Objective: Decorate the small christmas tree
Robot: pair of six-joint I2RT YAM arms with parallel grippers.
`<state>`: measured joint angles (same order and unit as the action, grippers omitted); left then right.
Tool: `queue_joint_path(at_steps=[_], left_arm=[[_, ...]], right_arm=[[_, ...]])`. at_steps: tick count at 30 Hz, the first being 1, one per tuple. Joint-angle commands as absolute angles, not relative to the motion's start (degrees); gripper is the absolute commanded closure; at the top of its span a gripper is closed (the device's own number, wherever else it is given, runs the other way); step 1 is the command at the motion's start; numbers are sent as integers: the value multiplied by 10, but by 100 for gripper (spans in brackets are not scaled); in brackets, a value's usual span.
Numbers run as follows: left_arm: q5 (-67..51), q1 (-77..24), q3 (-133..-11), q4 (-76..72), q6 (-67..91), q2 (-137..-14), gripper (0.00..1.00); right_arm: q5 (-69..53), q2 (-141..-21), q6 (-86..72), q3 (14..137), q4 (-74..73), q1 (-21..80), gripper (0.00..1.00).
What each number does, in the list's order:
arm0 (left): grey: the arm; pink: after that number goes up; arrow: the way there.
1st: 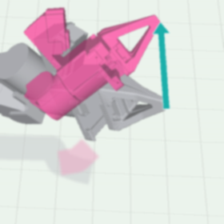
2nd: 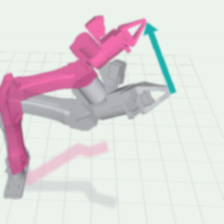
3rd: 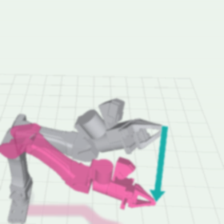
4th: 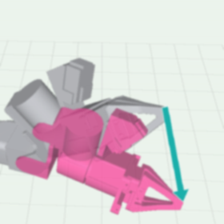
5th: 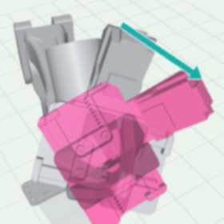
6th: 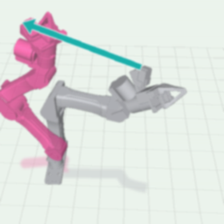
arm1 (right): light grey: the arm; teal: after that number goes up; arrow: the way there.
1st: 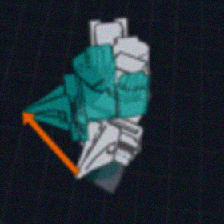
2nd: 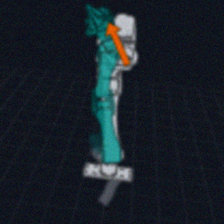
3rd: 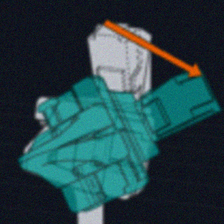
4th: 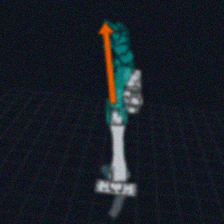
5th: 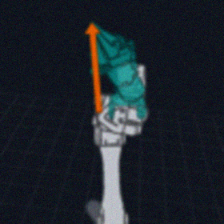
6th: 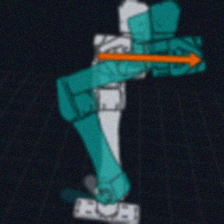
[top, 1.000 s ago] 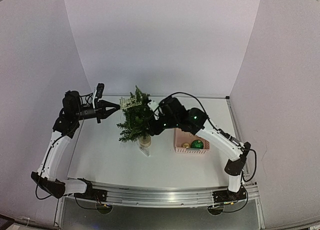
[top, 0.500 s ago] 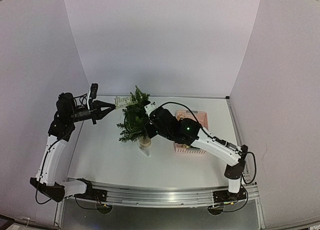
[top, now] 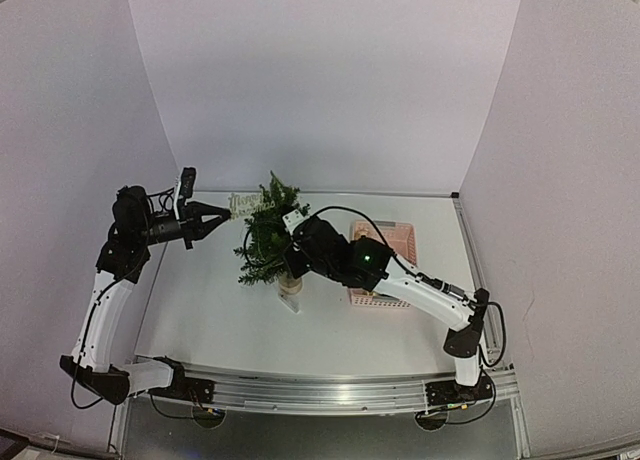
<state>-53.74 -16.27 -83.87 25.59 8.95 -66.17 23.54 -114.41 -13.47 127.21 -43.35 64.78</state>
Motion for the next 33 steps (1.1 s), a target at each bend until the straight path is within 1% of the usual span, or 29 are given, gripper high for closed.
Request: queue_joint_path(at_steps=[1,5,10,15,18,22,29,33], left_arm=[[-539,-159,-833,269,72,-647,100],[-547,-159,-809,297,54,-641,100],[-557,-159,-783,306,26,-627,100],[-569,-160,-774,305,16,-630,100],[-562,-161,-767,306,16,-646,100],[-555,-165,-764,280,26,-661,100],[-515,-163,-802,271,15,-691,100],[-515,-163,-820,283,1,-699,100]], right_arm=[[180,-1134,-129,1264,-422,623,94],[87,-1122,-63,1247,-423,606,100],[-26,-1083,-22,1203,-418,550,100],[-77,-1079,19,1210,-417,510,100],[-72,-1099,7,1232,-417,498,100],[-32,-1118,-57,1251,-415,490,100],[18,-1149,-215,1300,-407,490,100],[38,-1139,-224,1278,-388,490,100]])
